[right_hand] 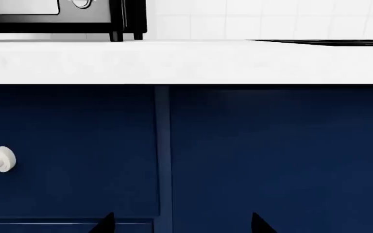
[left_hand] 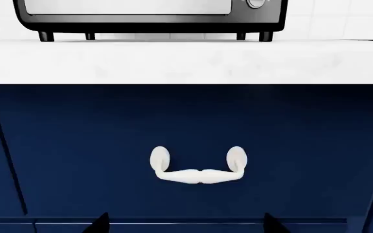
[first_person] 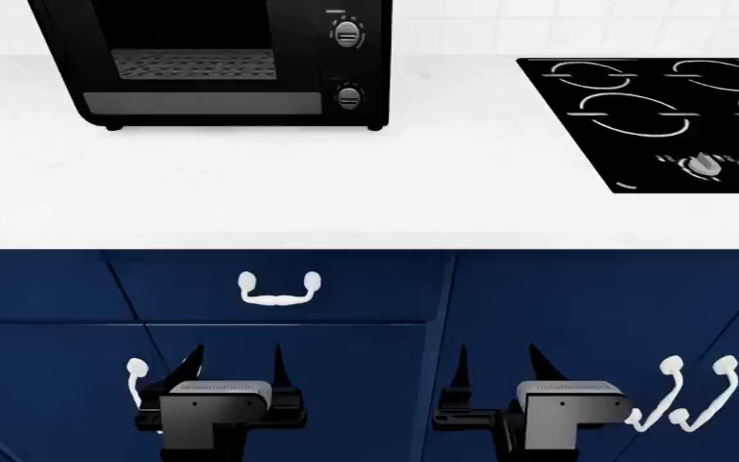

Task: Open the toaster oven door.

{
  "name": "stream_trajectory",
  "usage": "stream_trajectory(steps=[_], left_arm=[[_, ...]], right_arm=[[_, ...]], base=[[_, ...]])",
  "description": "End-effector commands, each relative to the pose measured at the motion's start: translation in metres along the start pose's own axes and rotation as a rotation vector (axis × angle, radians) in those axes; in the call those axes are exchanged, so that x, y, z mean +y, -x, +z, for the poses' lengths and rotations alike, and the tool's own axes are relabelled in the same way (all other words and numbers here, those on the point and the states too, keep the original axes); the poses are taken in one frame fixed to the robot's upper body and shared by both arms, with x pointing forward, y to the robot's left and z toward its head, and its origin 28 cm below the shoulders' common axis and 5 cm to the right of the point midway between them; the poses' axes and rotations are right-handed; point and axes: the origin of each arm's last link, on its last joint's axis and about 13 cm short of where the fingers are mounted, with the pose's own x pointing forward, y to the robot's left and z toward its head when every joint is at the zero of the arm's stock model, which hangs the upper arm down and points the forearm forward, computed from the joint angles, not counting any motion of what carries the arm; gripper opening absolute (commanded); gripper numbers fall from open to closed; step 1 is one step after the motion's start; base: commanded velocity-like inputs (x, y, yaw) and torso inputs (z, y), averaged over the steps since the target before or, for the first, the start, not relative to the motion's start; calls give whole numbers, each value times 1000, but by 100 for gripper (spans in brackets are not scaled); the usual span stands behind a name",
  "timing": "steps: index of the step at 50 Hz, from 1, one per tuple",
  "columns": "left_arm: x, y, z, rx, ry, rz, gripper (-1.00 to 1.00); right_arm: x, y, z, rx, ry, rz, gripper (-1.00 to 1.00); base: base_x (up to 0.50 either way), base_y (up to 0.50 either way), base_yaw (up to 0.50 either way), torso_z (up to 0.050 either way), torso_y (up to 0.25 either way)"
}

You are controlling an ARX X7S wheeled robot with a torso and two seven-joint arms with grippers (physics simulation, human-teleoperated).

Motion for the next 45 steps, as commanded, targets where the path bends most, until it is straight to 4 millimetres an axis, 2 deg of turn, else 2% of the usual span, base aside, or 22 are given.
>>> stream_trajectory(steps=[1,9,14,20,24,34,45], left_arm=[[0,0,0,2,-2,-3,100],[-2,2,1,33,16,-41,100],[-2,3,11,19,46,-55,100],[-1,0,36,-19,26,-89,100],[0,-2,44,-26,17,-96,100],[7,-11,70,-74,-23,-96,100],[15,-22,107,-130,-44,-114,100]], right_arm=[[0,0,1,2,1,1,100],[2,1,5,4,6,9,100],[4,-1,9,6,14,19,100],[0,-11,26,-19,33,17,100],[-5,-18,35,-38,42,5,100],[-8,-26,45,-66,54,9,100],[-16,-39,78,-132,106,11,100]], base=[[0,0,0,0,0],[0,0,0,0,0],[0,0,0,30,0],[0,0,0,50,0],[0,0,0,50,0],[0,0,0,50,0],[0,0,0,50,0]])
